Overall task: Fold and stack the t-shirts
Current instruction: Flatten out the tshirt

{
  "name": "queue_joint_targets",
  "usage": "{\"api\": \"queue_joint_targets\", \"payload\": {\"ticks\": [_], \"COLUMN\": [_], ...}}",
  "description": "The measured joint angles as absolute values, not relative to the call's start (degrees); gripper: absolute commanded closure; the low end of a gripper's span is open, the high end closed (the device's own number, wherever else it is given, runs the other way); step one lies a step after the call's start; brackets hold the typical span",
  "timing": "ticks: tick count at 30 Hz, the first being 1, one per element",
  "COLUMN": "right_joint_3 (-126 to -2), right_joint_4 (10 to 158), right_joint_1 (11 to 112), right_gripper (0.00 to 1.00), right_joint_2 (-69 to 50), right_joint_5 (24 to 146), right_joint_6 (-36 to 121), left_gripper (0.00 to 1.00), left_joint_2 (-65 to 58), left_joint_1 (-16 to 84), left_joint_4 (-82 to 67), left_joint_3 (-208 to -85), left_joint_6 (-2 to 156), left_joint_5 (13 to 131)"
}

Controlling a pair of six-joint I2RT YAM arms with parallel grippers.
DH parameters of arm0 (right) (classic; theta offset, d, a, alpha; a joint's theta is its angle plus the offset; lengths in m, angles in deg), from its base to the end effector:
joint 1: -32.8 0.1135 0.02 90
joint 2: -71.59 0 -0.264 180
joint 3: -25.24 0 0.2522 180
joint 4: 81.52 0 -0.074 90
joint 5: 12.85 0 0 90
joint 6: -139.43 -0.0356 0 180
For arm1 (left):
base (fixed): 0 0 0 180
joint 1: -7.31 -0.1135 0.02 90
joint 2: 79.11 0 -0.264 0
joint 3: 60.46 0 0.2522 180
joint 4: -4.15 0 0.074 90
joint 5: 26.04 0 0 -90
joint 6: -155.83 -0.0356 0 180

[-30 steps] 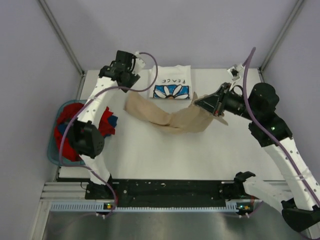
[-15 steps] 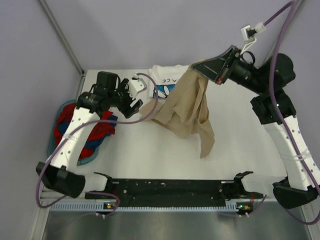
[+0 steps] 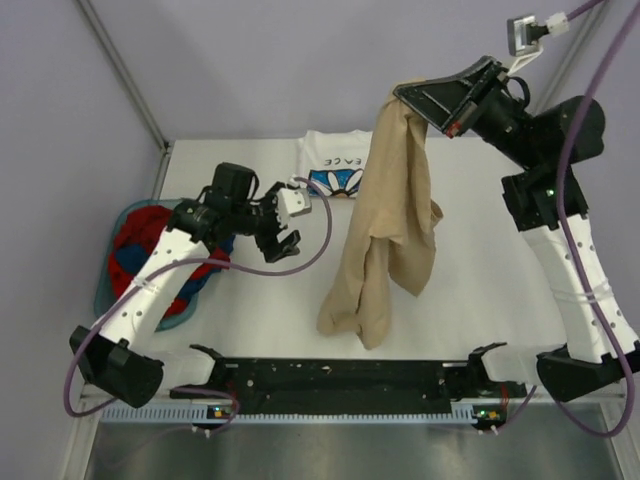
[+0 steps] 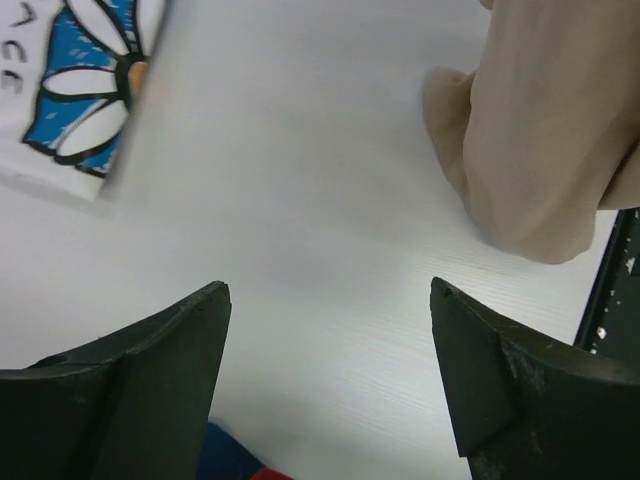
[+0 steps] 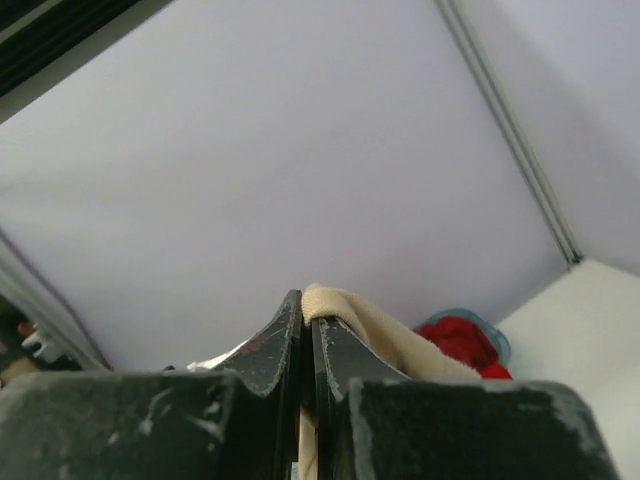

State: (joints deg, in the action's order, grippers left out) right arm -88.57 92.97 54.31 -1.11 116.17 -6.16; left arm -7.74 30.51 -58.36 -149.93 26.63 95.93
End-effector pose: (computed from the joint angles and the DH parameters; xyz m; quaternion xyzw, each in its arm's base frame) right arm 0.1910 0.0994 0.5906 -0.1577 0.4990 0.6418 0.5605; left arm 0.2222 -0.1157 0.3691 0.5504 0.7028 -0.1996 0.4042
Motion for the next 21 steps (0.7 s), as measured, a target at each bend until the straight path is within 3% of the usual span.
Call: {"api": "queue_joint_targets", "payload": {"ticks": [5,13,21], "right_joint_3": [-75.6,-55.4,-46.1], "right_joint_4": [92.0,89.1,87.0], "right_joint_1": [48.2,38.4,31.0], "right_gripper": [1.00,1.00,1.00], "right_joint_2": [-2.0,-0.5,3.6], "right_joint_5": [112.2,106.5,103.1], "right_joint_6": [-9.1,-9.5,-4.5], "left_gripper": [0.14,0.27,0.25], "left_joint_2": [-3.5,8.1,14.2], "left_joint_1": [36.9,46.7,58.3], "left_joint_4": [-57.0,-53.8,-50.8], "left_joint_3": [-144.3,-143.8,-145.3], "left_joint_6": [26.7,29.8,32.5], "left_joint_5": [96.2,99.0,96.2]}}
